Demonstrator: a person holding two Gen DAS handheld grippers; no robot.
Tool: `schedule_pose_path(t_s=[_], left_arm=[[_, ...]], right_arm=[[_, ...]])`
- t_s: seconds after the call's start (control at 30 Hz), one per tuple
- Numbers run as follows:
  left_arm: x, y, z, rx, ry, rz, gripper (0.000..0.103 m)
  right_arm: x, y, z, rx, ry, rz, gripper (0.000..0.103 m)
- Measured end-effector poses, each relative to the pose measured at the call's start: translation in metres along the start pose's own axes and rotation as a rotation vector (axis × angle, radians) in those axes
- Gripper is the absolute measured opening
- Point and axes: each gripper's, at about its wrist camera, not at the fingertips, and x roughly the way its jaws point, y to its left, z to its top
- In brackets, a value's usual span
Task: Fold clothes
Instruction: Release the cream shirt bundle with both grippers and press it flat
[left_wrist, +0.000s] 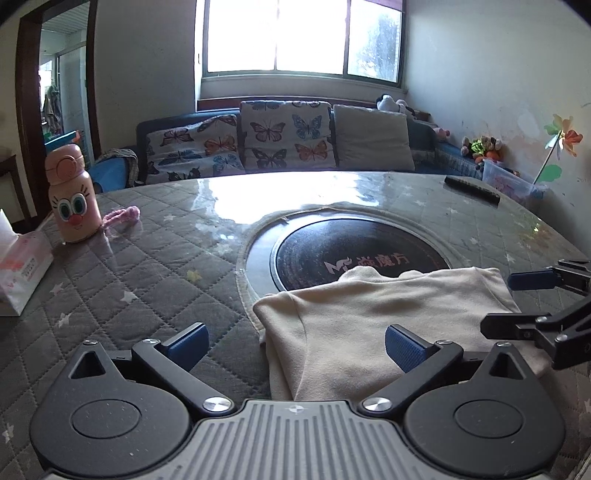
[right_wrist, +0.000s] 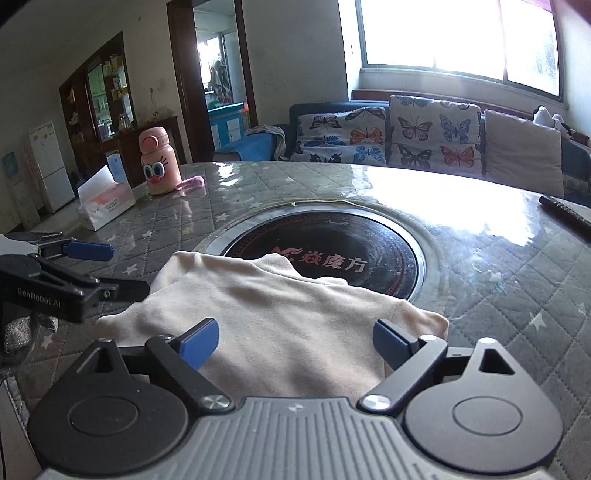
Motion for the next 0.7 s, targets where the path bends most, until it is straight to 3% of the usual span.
schedule_pose_path(t_s=[0.07, 0.7], left_arm=[[-0.004, 0.001, -0.001, -0.004, -0.007, -0.008, 0.103], [-0.029, -0.001, -0.021, -0.041, -0.050, 0.023, 0.103]], right_arm=[[-0.004, 0.002, -0.002, 0.005, -0.021, -0.003, 0.103], [-0.028, 0.020, -0.017, 0.000, -0.124, -0.022, 0.103]])
